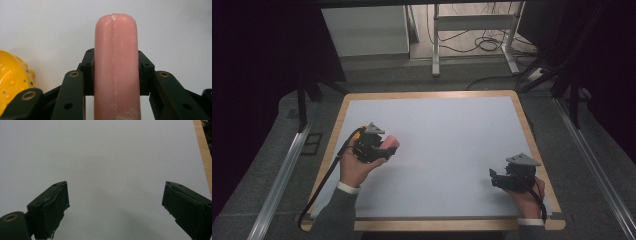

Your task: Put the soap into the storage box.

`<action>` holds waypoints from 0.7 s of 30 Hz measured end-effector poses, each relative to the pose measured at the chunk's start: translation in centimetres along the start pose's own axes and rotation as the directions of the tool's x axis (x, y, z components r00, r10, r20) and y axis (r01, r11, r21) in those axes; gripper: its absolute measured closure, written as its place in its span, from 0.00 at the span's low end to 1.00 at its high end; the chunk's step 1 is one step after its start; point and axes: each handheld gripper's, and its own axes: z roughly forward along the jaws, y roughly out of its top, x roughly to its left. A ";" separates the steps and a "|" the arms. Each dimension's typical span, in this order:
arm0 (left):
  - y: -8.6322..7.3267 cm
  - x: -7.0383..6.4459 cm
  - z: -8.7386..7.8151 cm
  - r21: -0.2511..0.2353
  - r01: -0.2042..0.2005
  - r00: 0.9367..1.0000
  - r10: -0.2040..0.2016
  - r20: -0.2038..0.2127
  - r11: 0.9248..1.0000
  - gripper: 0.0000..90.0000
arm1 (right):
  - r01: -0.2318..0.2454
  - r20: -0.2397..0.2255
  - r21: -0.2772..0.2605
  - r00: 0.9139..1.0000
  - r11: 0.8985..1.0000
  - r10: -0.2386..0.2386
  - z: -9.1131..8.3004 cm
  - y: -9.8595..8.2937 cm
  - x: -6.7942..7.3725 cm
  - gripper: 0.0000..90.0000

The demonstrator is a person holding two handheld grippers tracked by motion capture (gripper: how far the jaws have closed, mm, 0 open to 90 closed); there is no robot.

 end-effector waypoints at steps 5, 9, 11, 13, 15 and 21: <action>0.1 0.4 -0.1 0.001 0.005 1.000 -0.005 -0.008 1.000 0.67 | 0.001 -0.002 0.005 1.000 1.000 0.000 0.0 0.0 0.0 0.07; 0.1 0.8 -0.2 -0.002 0.009 1.000 -0.009 -0.012 1.000 0.67 | 0.000 0.001 0.010 1.000 1.000 0.000 0.1 -0.1 0.0 0.07; 0.1 0.9 -0.3 -0.004 0.011 1.000 -0.011 -0.014 1.000 0.67 | 0.000 0.001 0.009 1.000 1.000 0.000 0.1 -0.1 0.0 0.07; 0.1 1.1 -0.4 -0.007 0.018 1.000 -0.018 -0.016 1.000 0.67 | -0.001 0.001 0.008 1.000 1.000 0.001 0.1 -0.1 -0.1 0.07; 0.1 1.3 -0.5 -0.007 0.020 1.000 -0.021 -0.020 1.000 0.67 | -0.001 0.002 0.007 1.000 1.000 0.001 0.1 -0.1 -0.1 0.07; 0.2 2.0 -0.8 -0.008 0.031 0.999 -0.031 -0.035 0.999 0.67 | -0.006 0.006 0.002 1.000 1.000 0.006 -0.1 0.0 -0.2 0.07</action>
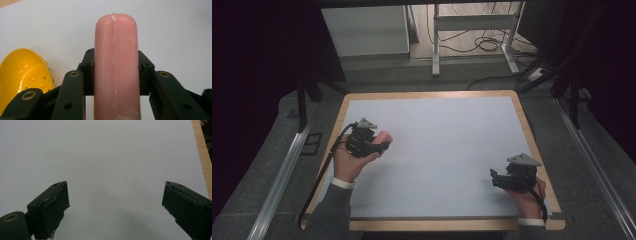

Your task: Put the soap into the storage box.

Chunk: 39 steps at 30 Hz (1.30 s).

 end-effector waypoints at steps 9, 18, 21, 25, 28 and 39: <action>0.2 1.0 -0.2 0.000 0.015 1.000 -0.015 -0.016 1.000 0.67 | -0.001 0.000 -0.001 1.000 1.000 0.001 -0.1 0.0 -0.1 0.07; 0.4 2.4 -0.2 0.002 0.045 0.999 -0.045 -0.026 0.999 0.67 | -0.001 0.001 -0.002 1.000 1.000 0.001 -0.1 0.0 -0.1 0.07; 0.5 2.9 -0.1 0.007 0.054 0.998 -0.054 -0.038 0.998 0.67 | 0.001 0.002 -0.003 1.000 1.000 -0.001 -0.1 0.0 0.0 0.07; 0.5 3.4 0.1 0.012 0.067 0.997 -0.067 -0.049 0.998 0.67 | 0.000 0.003 -0.001 1.000 1.000 0.000 -0.1 0.0 -0.1 0.07; 0.4 3.9 0.3 0.012 0.076 0.996 -0.075 -0.051 0.997 0.67 | 0.001 0.003 -0.001 1.000 1.000 -0.001 -0.1 0.0 -0.1 0.08; 0.0 5.5 0.3 0.015 0.116 0.990 -0.114 -0.080 0.993 0.67 | 0.001 0.004 0.000 1.000 1.000 -0.001 -0.1 0.0 0.0 0.07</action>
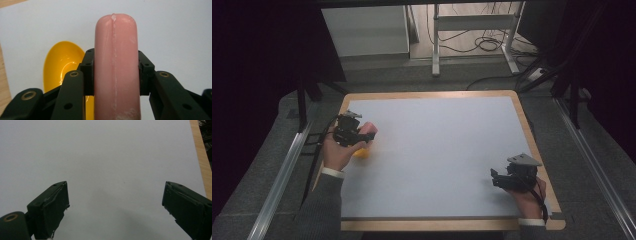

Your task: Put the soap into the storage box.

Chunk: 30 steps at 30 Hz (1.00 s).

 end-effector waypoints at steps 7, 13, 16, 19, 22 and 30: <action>-0.4 1.5 0.6 0.020 0.036 0.999 -0.036 -0.020 0.999 0.67 | -0.001 0.000 0.001 1.000 1.000 0.001 0.0 0.0 0.0 0.07; -0.8 2.4 1.2 0.031 0.057 0.998 -0.056 -0.036 0.998 0.67 | -0.001 0.001 0.003 1.000 1.000 0.001 0.1 0.0 0.0 0.07; -1.0 2.8 1.7 0.049 0.066 0.997 -0.064 -0.043 0.997 0.66 | 0.001 0.002 0.005 1.000 1.000 -0.001 0.1 0.0 0.0 0.07; -1.3 3.2 2.1 0.058 0.079 0.996 -0.076 -0.048 0.995 0.66 | 0.001 0.001 0.004 1.000 1.000 -0.001 0.1 0.0 0.0 0.07; -1.4 3.5 2.4 0.062 0.087 0.995 -0.084 -0.061 0.994 0.66 | 0.001 0.003 0.006 1.000 1.000 -0.001 0.1 -0.1 0.0 0.07; -1.8 4.0 3.2 0.085 0.102 0.993 -0.096 -0.068 0.991 0.66 | 0.002 0.004 0.006 1.000 1.000 -0.002 0.1 -0.1 0.0 0.07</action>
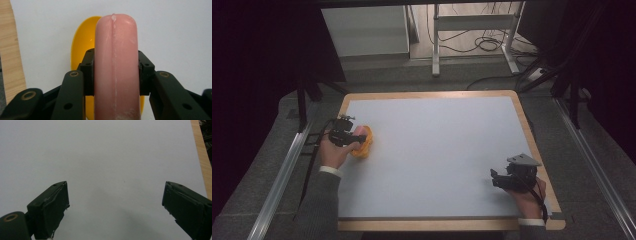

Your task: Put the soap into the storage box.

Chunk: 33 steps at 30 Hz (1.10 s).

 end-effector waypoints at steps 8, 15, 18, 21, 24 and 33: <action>-0.3 0.1 0.9 0.025 -0.001 1.000 0.002 -0.004 1.000 0.66 | 0.001 0.000 0.004 1.000 1.000 -0.001 0.1 0.0 0.1 0.07; -0.2 0.0 0.3 0.007 -0.006 1.000 0.006 0.003 1.000 0.58 | 0.007 0.003 0.013 1.000 1.000 -0.007 0.2 0.0 0.1 0.07; -0.2 -0.1 -0.3 -0.026 -0.001 1.000 0.001 0.005 1.000 0.41 | 0.008 0.005 0.014 1.000 1.000 -0.008 0.2 0.0 0.2 0.07; -0.4 -0.3 -1.2 -0.061 -0.012 1.000 0.013 0.006 0.998 0.33 | 0.008 0.004 0.016 1.000 1.000 -0.008 0.3 -0.1 0.2 0.07; -0.9 -0.6 -2.3 -0.127 -0.020 1.000 0.019 -0.003 0.992 0.28 | 0.007 0.004 0.015 1.000 1.000 -0.007 0.3 -0.1 0.1 0.07; -3.2 -1.4 -4.1 -0.198 -0.047 0.995 0.062 0.075 0.979 0.26 | 0.008 0.002 0.013 1.000 1.000 -0.008 0.3 0.0 0.2 0.07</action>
